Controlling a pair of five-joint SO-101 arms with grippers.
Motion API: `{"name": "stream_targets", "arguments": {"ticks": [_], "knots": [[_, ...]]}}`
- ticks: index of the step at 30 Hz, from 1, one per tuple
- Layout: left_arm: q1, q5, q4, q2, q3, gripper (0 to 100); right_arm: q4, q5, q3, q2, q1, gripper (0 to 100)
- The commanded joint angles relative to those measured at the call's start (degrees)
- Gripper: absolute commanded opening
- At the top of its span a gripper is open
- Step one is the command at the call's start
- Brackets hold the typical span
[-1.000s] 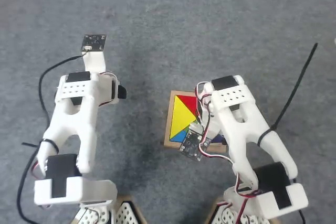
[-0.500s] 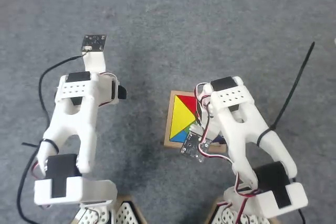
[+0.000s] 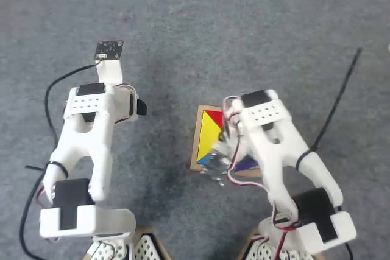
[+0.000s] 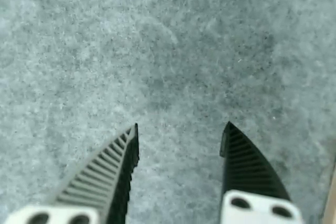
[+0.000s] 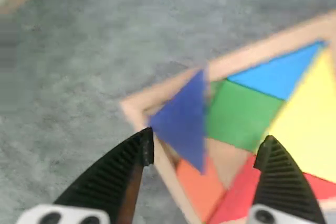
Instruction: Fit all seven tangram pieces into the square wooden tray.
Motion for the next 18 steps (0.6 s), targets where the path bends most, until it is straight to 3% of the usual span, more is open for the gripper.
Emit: {"name": "stream_targets", "arguments": {"ticks": [1,4,16,18], "knots": [[0.18,-0.44,0.35,-0.97,-2.59,24,-8.57,-15.38,1.14,1.27,-3.65,30.3],[0.26,-0.44,0.35,-0.97,-2.59,24,-11.38,-19.6,1.49,4.09,-4.44,30.3],[0.26,-0.44,0.26,-0.97,-2.59,24,-13.23,-20.13,1.05,6.46,0.75,30.3],[0.88,-0.44,0.35,-0.97,-2.59,24,-14.37,-24.09,-0.09,5.49,0.92,30.3]]}}
